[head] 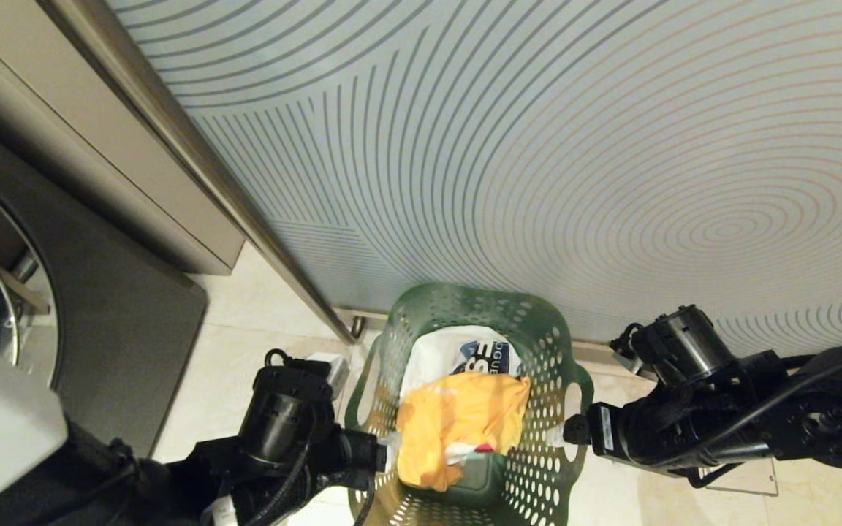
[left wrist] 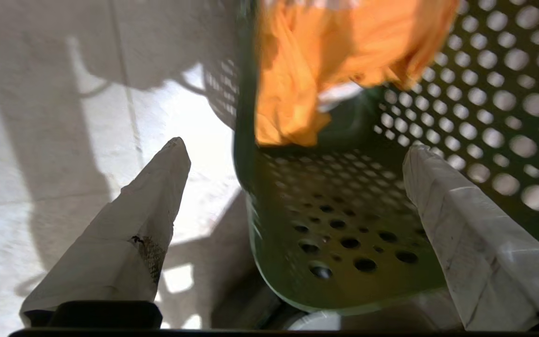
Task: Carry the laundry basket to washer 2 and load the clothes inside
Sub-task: Pick up the clothes basket and put it beside the washing machine
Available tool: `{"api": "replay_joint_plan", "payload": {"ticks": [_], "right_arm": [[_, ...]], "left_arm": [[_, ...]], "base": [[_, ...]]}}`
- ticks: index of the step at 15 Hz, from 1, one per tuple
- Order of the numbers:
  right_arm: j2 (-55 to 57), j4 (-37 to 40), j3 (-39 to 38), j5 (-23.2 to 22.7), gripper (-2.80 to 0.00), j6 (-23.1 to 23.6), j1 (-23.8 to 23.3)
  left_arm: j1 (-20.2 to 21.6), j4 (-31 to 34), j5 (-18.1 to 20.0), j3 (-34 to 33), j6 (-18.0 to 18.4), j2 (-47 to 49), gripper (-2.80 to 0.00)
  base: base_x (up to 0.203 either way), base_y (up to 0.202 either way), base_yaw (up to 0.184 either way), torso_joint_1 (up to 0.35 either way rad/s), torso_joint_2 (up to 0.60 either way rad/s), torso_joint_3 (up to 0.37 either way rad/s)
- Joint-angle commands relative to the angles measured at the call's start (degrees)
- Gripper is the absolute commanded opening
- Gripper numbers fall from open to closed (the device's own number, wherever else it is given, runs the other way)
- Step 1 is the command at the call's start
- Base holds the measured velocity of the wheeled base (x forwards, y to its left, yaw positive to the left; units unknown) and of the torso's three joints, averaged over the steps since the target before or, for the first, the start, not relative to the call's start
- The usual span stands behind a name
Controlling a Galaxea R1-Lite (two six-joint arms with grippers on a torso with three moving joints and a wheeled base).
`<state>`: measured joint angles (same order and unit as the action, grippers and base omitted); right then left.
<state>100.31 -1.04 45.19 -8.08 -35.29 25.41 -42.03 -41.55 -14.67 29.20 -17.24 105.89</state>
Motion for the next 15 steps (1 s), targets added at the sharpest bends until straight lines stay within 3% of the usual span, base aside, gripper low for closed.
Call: {"api": "replay_joint_plan", "payload": {"ticks": [1,6,9,12,15], "right_arm": [[-0.21,-0.02,-0.17,-0.09,0.0,-0.21,-0.27],[0.56,-0.19,-0.04,-0.12,0.0,-0.14,-0.36],[1.57,-6.7,-0.84,0.06,0.0,-0.07,-0.36],[3.75,-8.72,-0.38,-0.05,0.0,-0.16,-0.53],[6.36,-16.93,-1.28,-0.19,0.0,-0.15,-0.53]], "left_arm": [[0.0,-0.56,-1.21,1.31,0.95,2.52,0.0],[0.48,-7.06,-2.75,3.86,4.9,7.96,0.0],[0.9,-9.06,-2.82,6.09,5.85,10.37,0.0],[0.99,-9.08,-2.21,7.34,5.06,10.89,0.0],[1.32,-9.16,0.15,8.72,2.4,10.83,0.0]], "base": [[0.0,0.0,0.0,0.0,0.0,0.0],[0.0,0.0,0.0,0.0,0.0,0.0],[0.0,0.0,0.0,0.0,0.0,0.0],[0.0,0.0,0.0,0.0,0.0,0.0],[0.0,0.0,0.0,0.0,0.0,0.0]]}}
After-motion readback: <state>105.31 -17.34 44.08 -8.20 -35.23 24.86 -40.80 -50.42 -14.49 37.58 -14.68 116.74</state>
